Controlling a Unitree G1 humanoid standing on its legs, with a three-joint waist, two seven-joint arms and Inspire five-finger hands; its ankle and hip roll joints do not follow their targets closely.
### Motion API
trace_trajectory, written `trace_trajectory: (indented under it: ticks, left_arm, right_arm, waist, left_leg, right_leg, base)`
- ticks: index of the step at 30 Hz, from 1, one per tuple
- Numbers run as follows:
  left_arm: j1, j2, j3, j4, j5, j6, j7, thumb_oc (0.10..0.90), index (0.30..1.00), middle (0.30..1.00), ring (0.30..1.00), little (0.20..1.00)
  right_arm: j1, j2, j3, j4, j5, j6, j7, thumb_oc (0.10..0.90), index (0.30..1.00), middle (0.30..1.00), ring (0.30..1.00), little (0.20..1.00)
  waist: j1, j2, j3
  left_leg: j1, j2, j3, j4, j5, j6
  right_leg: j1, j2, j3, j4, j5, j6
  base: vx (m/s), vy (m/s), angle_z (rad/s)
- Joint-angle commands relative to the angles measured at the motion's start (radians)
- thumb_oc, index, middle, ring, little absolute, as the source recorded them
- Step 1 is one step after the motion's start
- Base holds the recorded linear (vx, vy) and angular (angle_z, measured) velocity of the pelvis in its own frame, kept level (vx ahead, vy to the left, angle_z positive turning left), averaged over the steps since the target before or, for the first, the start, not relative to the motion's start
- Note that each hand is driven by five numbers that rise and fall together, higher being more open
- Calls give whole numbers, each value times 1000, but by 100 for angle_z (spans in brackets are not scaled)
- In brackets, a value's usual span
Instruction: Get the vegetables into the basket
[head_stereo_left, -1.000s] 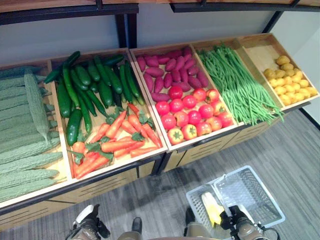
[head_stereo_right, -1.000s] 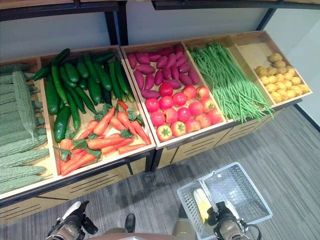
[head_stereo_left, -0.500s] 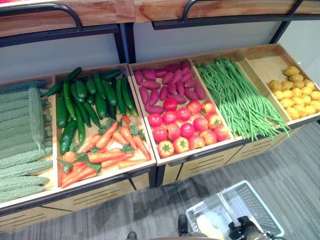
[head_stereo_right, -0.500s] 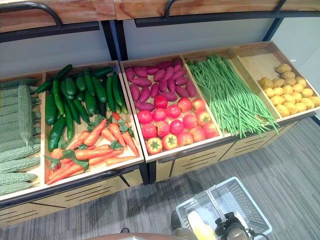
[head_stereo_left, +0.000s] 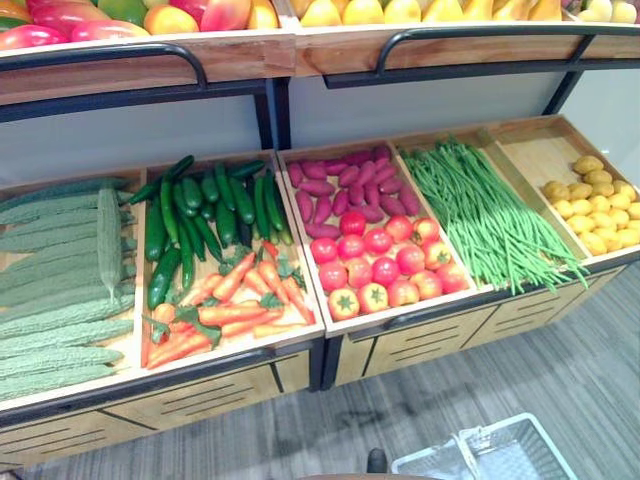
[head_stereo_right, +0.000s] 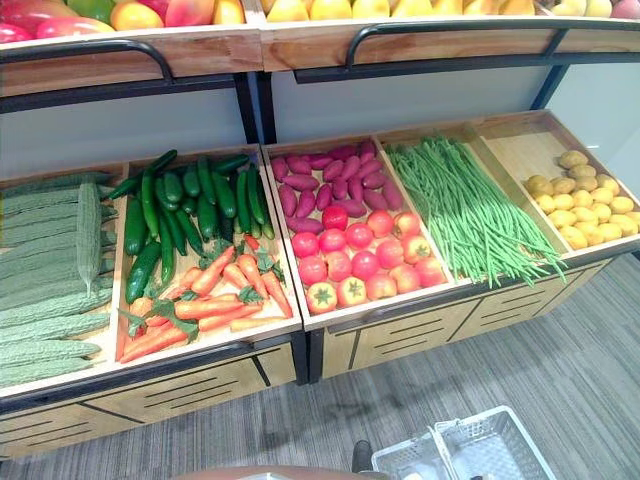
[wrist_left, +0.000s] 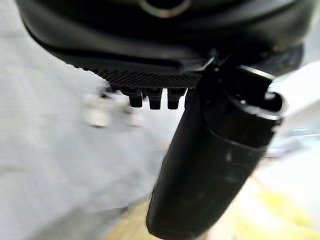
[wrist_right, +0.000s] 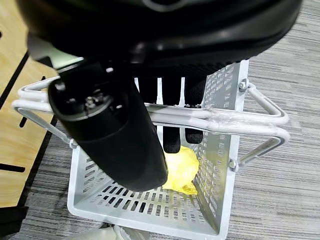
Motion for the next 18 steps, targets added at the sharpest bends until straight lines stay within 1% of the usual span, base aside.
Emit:
trace_trajectory:
  ticks: [1, 2, 3, 4, 5, 6, 7, 8, 9, 10, 11, 12, 15, 18]
  left_arm:
    - [12, 116, -58, -313, 451, -113, 150, 900, 1000, 1000, 1000, 1000]
    - [19, 73, -69, -518, 585, -110, 136, 900, 1000, 1000, 1000, 1000]
    - [20, 70, -67, -522, 589, -108, 135, 900, 1000, 1000, 1000, 1000]
    - [27, 66, -90, -554, 615, -117, 103, 900, 1000, 1000, 1000, 1000]
    - [40, 72, -120, -562, 621, -147, 47, 900, 1000, 1000, 1000, 1000]
    - [48, 86, -130, -562, 608, -162, 29, 900, 1000, 1000, 1000, 1000]
    - [53, 99, -158, -622, 615, -201, -28, 900, 1000, 1000, 1000, 1000]
    - [79, 132, -204, -673, 587, -259, -143, 900, 1000, 1000, 1000, 1000]
    - [97, 164, -227, -687, 553, -286, -216, 900, 1000, 1000, 1000, 1000]
    - [106, 192, -237, -677, 527, -297, -255, 900, 1000, 1000, 1000, 1000]
    - [108, 262, -273, -666, 503, -310, -343, 900, 1000, 1000, 1000, 1000]
    - [106, 264, -275, -663, 501, -311, -344, 900, 1000, 1000, 1000, 1000]
    - [93, 321, -334, -704, 434, -329, -468, 900, 1000, 1000, 1000, 1000]
    - [73, 344, -386, -716, 417, -332, -525, 900, 1000, 1000, 1000, 1000]
  right_arm:
    - [-48, 0, -14, 21, -4, -51, -50, 400, 300, 300, 300, 300]
    - [-48, 1, -32, 32, 4, -55, -55, 400, 300, 300, 300, 300]
    - [-47, 1, -32, 32, 4, -55, -56, 400, 300, 300, 300, 300]
    - [-51, -2, -32, 29, 5, -55, -56, 400, 300, 300, 300, 300]
    - [-55, -9, -29, 22, 5, -53, -53, 400, 300, 300, 300, 300]
    - [-60, -16, -24, 11, 5, -53, -53, 400, 300, 300, 300, 300]
    - [-63, -19, -20, -3, 4, -53, -52, 400, 300, 300, 300, 300]
    - [-70, -31, -16, -31, 8, -58, -50, 400, 300, 300, 300, 300]
    - [-70, -42, -17, -45, 10, -59, -46, 400, 300, 300, 300, 300]
    - [-69, -50, -15, -54, 11, -58, -39, 400, 300, 300, 300, 300]
    - [-70, -61, -10, -72, 10, -61, -23, 400, 300, 300, 300, 300]
    - [-69, -60, -11, -73, 10, -61, -22, 400, 300, 300, 300, 300]
    - [-61, -72, -14, -86, 5, -65, -3, 400, 300, 300, 300, 300]
    - [-65, -73, -10, -88, -2, -62, 10, 400, 300, 300, 300, 300]
  waist:
    - [-16, -47, 22]
    - [-14, -53, 27]
    - [-14, -53, 27]
    - [-17, -54, 31]
    - [-20, -50, 30]
    - [-20, -49, 32]
    - [-21, -48, 33]
    - [-26, -43, 37]
    - [-28, -39, 37]
    - [-30, -37, 36]
    - [-39, -32, 32]
    - [-38, -33, 32]
    - [-51, -29, 27]
    - [-61, -26, 25]
  left_leg:
    - [-79, -7, -52, -9, 36, -20]
    - [-85, -8, -56, -9, 35, -21]
    - [-85, -8, -56, -9, 35, -21]
    - [-91, -11, -55, -9, 46, -20]
    - [-85, -8, -50, -9, 36, -21]
    - [-85, -8, -45, -9, 37, -21]
    - [-85, -8, -42, -9, 37, -21]
    - [-85, -8, -38, -9, 38, -20]
    - [-83, -8, -34, -9, 39, -20]
    - [-82, -7, -31, -9, 39, -20]
    - [-78, -5, -24, -9, 39, -20]
    - [-78, -5, -23, -9, 39, -20]
    - [-74, -3, -14, -9, 39, -21]
    - [-71, -2, -9, -9, 38, -22]
  right_leg:
    - [61, -86, -20, 1, -28, 103]
    - [62, -88, -26, 1, -29, 102]
    - [63, -88, -26, 1, -29, 102]
    - [57, -91, -24, 1, -17, 101]
    - [62, -89, -22, 1, -26, 101]
    - [61, -89, -18, 1, -24, 101]
    - [59, -89, -15, 1, -22, 101]
    - [56, -90, -9, 1, -19, 102]
    - [54, -90, -5, 1, -17, 103]
    - [52, -89, -2, 1, -15, 103]
    - [48, -88, 6, 1, -12, 105]
    - [48, -88, 6, 1, -12, 105]
    - [44, -87, 16, 1, -10, 108]
    - [42, -86, 22, 1, -10, 109]
  base:
    - [-35, -24, 42]
    - [-29, -17, 35]
    - [-73, -3, 26]
    - [-29, 12, -5]
    - [-39, 20, -5]
    - [-3, 19, -9]
    - [-46, 29, -15]
    - [-41, 31, -17]
    - [-32, 32, -14]
    - [-9, 34, -9]
    - [-3, 24, -9]
    - [0, 22, -10]
    - [8, 10, -13]
    - [8, 5, -6]
